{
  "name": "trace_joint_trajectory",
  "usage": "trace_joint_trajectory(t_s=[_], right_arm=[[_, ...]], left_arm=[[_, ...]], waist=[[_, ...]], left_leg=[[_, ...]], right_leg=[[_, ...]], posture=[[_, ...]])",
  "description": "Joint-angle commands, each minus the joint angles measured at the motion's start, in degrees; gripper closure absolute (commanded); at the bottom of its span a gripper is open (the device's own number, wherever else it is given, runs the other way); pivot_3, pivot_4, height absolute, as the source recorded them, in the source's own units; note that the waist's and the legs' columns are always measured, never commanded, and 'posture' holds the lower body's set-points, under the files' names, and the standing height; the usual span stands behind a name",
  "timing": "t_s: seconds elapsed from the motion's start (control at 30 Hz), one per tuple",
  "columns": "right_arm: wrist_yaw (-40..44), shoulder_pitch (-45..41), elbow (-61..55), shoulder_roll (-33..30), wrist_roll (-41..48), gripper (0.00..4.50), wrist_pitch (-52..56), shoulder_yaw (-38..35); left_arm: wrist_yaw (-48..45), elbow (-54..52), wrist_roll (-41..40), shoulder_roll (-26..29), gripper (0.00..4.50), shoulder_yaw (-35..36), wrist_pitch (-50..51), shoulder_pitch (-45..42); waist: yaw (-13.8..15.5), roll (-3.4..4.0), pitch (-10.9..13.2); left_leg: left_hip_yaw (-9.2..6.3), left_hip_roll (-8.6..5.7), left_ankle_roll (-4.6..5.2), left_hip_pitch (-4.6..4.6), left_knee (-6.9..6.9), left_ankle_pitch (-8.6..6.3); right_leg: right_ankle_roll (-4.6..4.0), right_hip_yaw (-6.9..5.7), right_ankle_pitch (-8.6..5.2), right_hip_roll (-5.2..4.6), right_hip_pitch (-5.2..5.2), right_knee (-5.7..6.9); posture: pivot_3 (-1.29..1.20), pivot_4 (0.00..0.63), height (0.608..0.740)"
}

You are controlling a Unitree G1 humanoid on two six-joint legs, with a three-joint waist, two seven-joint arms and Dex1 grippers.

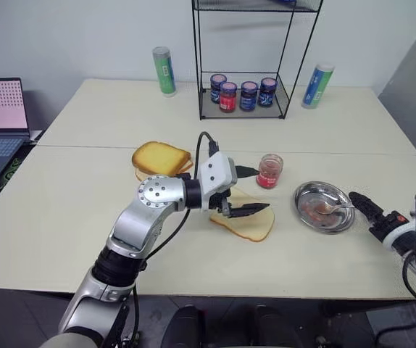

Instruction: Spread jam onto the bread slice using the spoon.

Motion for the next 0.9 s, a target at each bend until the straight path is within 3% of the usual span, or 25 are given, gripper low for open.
trace_joint_trajectory(t_s=[0.03, 0.23, 0.33, 0.6, 0.9], right_arm=[[-0.2, -2.89, 3.55, 0.9, 0.47, 0.0, -2.01, -1.86], [0.64, -5.6, 7.06, 2.5, 0.0, 0.0, -3.25, -1.73], [0.94, -5.72, 7.45, 2.66, -0.27, 0.48, -3.63, -1.71], [1.55, -5.36, 8.03, 3.06, 0.63, 2.19, -4.07, -2.64], [1.72, -5.35, 6.62, 4.1, 2.12, 4.43, -4.67, -2.99]], left_arm=[[1.05, -1.15, -0.13, -0.48, 0.74, 0.09, -0.05, -1.78], [1.37, -1.32, -0.45, -0.56, 0.74, -0.06, 0.31, -2.32], [1.13, -1.17, -0.52, -0.37, 0.72, -0.04, 0.12, -2.33], [0.68, -0.23, -0.39, -0.37, 0.72, -0.39, -0.77, -2.38], [0.45, 1.27, -0.1, -0.54, 0.72, -0.41, -1.95, -3.12]], waist=[[-0.04, 0.0, -0.01], [-0.36, 0.01, -0.05], [-0.4, 0.01, -0.06], [-0.41, 0.02, -0.06], [-0.33, 0.03, -0.08]], left_leg=[[0.0, 0.01, 0.0, 0.0, 0.0, 0.0], [0.11, 0.04, 0.0, 0.08, 0.01, 0.0], [0.13, 0.06, 0.0, 0.1, 0.01, 0.0], [0.15, 0.09, 0.0, 0.1, -0.02, 0.0], [0.14, 0.08, 0.0, 0.08, -0.03, 0.0]], right_leg=[[0.0, 0.0, 0.0, 0.0, 0.0, 0.0], [0.05, 0.11, 0.04, 0.01, 0.03, 0.01], [0.05, 0.13, 0.05, 0.01, 0.03, 0.01], [0.05, 0.15, 0.05, 0.01, 0.01, 0.0], [0.06, 0.13, 0.05, 0.01, 0.02, -0.04]], posture=[[0.0, 0.15, 0.74], [0.0, 0.15, 0.74], [0.0, 0.15, 0.74], [0.0, 0.15, 0.74], [0.0, 0.15, 0.74]])
